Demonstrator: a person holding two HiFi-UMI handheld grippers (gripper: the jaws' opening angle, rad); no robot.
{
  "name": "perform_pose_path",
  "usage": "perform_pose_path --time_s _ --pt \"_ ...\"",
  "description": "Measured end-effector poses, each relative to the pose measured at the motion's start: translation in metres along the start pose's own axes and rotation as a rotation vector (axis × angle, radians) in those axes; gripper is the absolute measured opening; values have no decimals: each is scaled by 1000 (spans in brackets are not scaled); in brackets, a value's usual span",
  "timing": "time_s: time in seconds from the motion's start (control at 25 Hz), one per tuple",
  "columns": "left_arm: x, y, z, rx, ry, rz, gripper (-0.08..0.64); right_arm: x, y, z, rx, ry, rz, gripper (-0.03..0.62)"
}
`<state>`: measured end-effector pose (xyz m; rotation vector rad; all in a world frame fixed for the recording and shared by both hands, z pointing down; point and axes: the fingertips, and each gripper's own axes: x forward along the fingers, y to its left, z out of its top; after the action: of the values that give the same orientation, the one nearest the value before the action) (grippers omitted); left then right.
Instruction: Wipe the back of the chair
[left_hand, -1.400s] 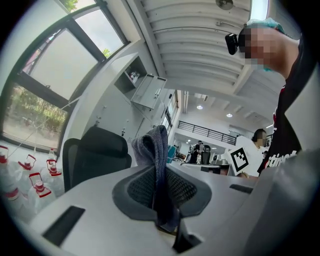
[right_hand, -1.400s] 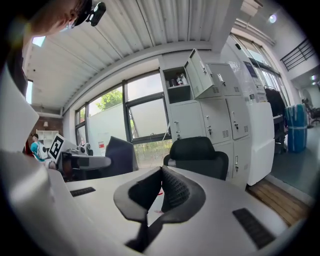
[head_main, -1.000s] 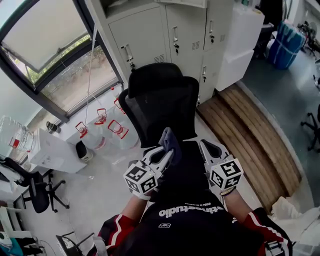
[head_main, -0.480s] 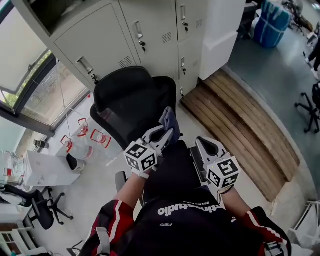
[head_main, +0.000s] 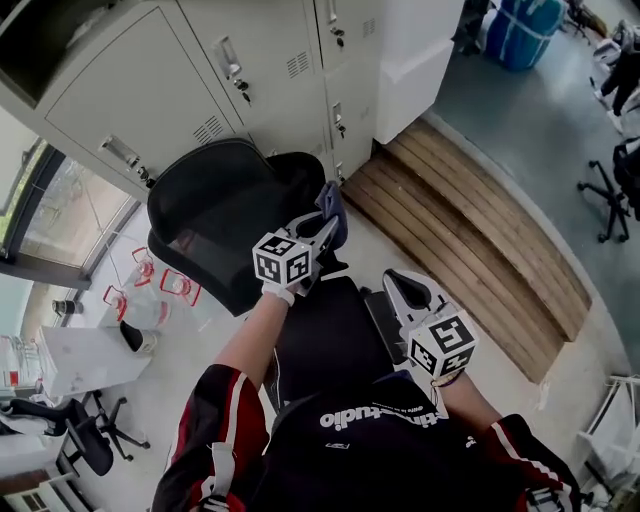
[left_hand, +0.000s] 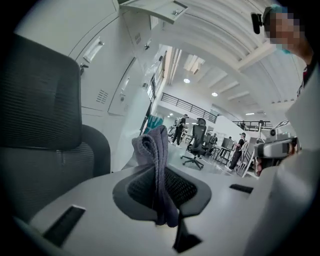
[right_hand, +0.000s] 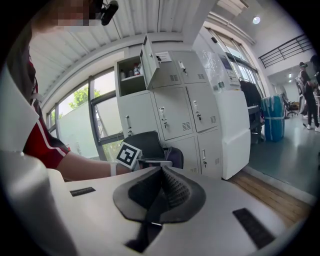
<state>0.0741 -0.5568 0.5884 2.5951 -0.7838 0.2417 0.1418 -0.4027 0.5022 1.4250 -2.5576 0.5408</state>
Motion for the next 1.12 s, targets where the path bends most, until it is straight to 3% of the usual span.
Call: perform_pose_path --time_s 0.2,0.48,1.12 --pt "34 51 -13 -5 45 44 55 -8 -12 -2 9 1 -48 14" --pt "52 91 -28 -55 80 113 55 -12 -30 -1 15 2 -90 14" --pt "-48 147 -45 -109 52 290 55 -14 10 1 -25 -3 -40 14"
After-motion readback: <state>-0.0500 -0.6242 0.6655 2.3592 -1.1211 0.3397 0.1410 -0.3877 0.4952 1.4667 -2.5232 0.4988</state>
